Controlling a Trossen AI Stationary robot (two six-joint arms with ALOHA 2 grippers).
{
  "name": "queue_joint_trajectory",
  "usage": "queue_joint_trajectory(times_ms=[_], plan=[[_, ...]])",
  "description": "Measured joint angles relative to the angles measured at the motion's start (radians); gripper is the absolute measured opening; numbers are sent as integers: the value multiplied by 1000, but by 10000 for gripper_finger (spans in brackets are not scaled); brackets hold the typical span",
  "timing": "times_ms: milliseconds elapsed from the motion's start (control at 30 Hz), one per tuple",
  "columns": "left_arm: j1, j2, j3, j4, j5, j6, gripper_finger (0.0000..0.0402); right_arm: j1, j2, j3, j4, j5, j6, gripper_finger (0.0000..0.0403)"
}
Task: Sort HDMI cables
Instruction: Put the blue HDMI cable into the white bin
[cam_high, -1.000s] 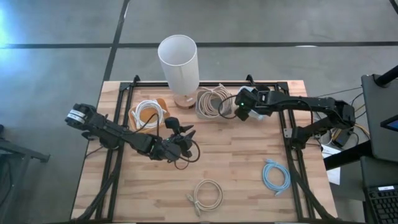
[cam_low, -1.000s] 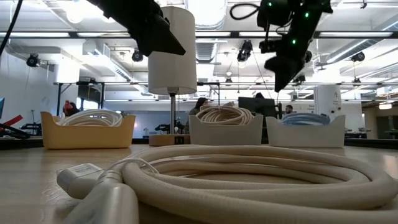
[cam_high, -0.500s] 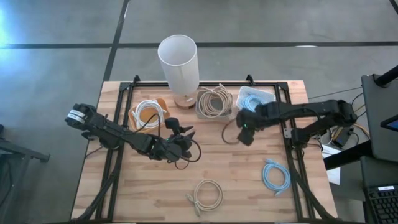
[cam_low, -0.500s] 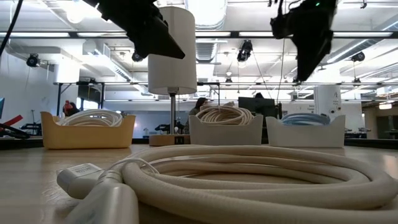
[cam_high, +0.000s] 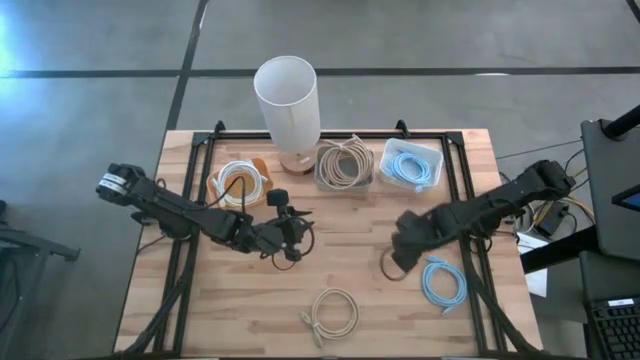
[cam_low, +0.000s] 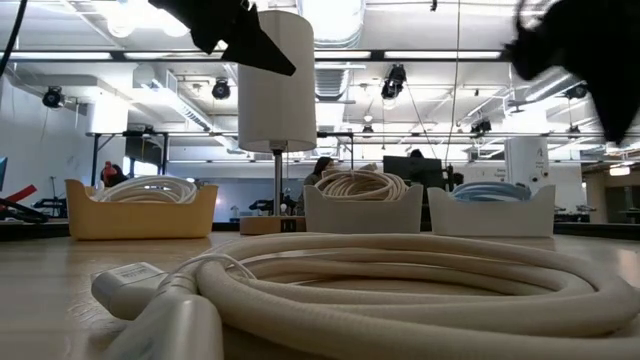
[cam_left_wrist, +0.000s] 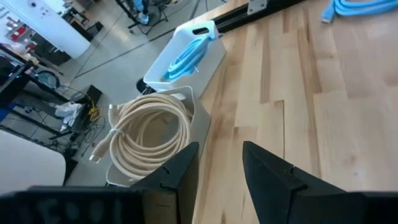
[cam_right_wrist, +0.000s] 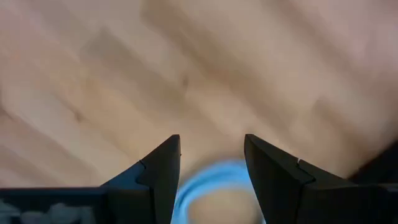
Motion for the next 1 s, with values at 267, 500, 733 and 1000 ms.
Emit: queue_joint_trajectory(times_ms=[267, 500, 733, 1000], plan=[[0, -7, 0, -39, -22, -19, 138, 240, 0, -110, 178, -154, 526, 175], [1, -7, 0, -40, -26, -27, 138, 347, 8, -227, 438, -158, 738, 171], [11, -7, 0, -33, -26, -8, 138, 378, 48, -244, 442, -157, 822, 171], [34, -7, 0, -31, -26, -14, 138, 381, 154, -238, 447, -173, 796, 171]])
